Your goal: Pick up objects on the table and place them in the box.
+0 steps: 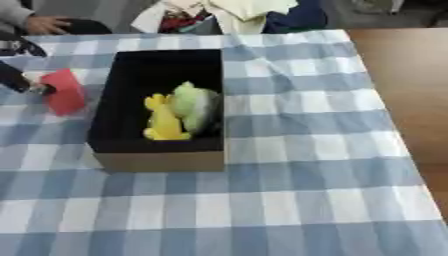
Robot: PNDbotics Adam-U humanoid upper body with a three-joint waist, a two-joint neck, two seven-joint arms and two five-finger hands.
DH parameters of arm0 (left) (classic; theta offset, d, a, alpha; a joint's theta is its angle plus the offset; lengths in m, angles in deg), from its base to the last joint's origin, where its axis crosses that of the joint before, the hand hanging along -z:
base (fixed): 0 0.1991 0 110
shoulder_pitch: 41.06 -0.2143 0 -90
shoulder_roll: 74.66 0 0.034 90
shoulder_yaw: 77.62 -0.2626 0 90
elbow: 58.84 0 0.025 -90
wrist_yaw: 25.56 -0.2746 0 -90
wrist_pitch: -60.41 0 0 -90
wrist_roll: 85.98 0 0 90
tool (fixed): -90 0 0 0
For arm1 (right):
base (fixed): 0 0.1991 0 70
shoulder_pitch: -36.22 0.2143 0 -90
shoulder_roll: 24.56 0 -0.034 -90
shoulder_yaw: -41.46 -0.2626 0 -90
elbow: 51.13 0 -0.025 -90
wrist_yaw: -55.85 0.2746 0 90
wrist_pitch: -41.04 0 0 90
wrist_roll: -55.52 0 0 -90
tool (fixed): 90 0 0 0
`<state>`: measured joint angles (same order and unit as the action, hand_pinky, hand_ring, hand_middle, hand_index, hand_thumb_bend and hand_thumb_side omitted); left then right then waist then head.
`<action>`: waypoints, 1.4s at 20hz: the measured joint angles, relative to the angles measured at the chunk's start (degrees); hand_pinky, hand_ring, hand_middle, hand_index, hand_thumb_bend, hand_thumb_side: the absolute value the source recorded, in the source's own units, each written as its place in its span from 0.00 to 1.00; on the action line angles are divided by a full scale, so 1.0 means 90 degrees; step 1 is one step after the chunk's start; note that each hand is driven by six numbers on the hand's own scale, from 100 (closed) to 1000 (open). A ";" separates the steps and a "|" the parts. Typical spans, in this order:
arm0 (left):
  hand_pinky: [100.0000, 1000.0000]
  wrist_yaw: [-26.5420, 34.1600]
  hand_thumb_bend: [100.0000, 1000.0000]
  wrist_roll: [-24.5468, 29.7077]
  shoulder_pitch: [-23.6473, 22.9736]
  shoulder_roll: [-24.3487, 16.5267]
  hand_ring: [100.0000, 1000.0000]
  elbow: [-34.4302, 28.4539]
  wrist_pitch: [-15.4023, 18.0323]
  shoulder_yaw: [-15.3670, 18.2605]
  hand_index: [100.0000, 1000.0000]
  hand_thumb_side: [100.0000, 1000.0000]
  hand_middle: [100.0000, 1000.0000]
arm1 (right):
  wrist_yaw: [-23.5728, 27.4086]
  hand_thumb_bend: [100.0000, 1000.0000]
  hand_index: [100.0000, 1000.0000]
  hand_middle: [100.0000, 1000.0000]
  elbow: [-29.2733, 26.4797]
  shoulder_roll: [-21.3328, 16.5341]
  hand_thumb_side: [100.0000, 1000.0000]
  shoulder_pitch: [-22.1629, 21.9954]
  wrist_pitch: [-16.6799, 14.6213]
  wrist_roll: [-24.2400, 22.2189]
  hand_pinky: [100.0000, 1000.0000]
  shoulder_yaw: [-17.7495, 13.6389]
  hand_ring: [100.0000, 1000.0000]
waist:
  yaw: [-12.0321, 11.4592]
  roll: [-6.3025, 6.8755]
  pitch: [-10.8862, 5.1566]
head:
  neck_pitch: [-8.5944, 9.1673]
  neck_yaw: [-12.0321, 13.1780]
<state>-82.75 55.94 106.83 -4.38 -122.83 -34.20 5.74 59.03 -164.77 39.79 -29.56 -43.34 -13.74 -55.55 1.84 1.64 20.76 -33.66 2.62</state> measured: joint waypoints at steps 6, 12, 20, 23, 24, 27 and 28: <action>0.98 -0.0149 0.49 0.0004 0.0030 0.0079 1.00 0.0249 0.0015 -0.0003 1.00 0.54 0.96 | 0.0000 0.13 0.83 0.85 0.0000 0.0000 0.97 0.0007 0.0003 -0.0003 0.92 0.0003 0.89 | 0.0030 -0.0003 0.0058 | 0.0004 0.0034; 0.98 -0.0361 0.49 0.0010 0.0075 0.0146 1.00 0.0408 -0.0037 0.0059 1.00 0.54 0.94 | 0.0000 0.13 0.83 0.85 0.0000 0.0001 0.97 0.0053 0.0017 -0.0017 0.92 0.0005 0.89 | 0.0061 -0.0005 0.0119 | 0.0054 0.0038; 0.96 -0.0394 0.37 0.0000 0.0076 0.0221 0.96 0.0439 -0.0049 0.0068 0.94 0.55 0.80 | -0.0001 0.12 0.83 0.85 0.0000 0.0008 0.97 0.0055 0.0025 -0.0025 0.92 0.0020 0.89 | 0.0080 -0.0023 0.0164 | 0.0055 0.0038; 0.95 -0.0324 0.28 -0.0017 0.0079 0.0221 0.93 0.0415 -0.0066 0.0068 0.91 0.55 0.76 | -0.0001 0.12 0.83 0.85 0.0000 0.0039 0.97 0.0055 0.0025 -0.0025 0.92 0.0020 0.89 | 0.0086 -0.0024 0.0164 | 0.0055 0.0038; 0.95 -0.0294 0.26 -0.0023 0.0079 0.0224 0.92 0.0399 -0.0072 0.0068 0.90 0.55 0.74 | -0.0001 0.12 0.83 0.85 0.0000 0.0045 0.97 0.0055 0.0025 -0.0025 0.92 0.0020 0.89 | 0.0086 -0.0024 0.0164 | 0.0055 0.0038; 0.94 -0.0217 0.16 -0.0037 0.0082 0.0257 0.90 0.0365 -0.0086 0.0067 0.88 0.52 0.71 | -0.0001 0.12 0.83 0.85 0.0000 0.0048 0.97 0.0055 0.0025 -0.0025 0.92 0.0020 0.89 | 0.0085 -0.0022 0.0164 | 0.0055 0.0038; 0.94 -0.0200 0.12 -0.0039 0.0085 0.0267 0.89 0.0352 -0.0088 0.0067 0.87 0.51 0.69 | -0.0001 0.12 0.83 0.85 0.0000 0.0049 0.97 0.0056 0.0025 -0.0025 0.92 0.0020 0.89 | 0.0084 -0.0021 0.0164 | 0.0055 0.0038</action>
<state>-84.55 55.59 107.59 -1.98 -119.67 -35.00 6.34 59.02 -164.77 40.23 -29.05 -43.11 -13.97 -55.37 2.59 1.45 22.23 -33.16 2.96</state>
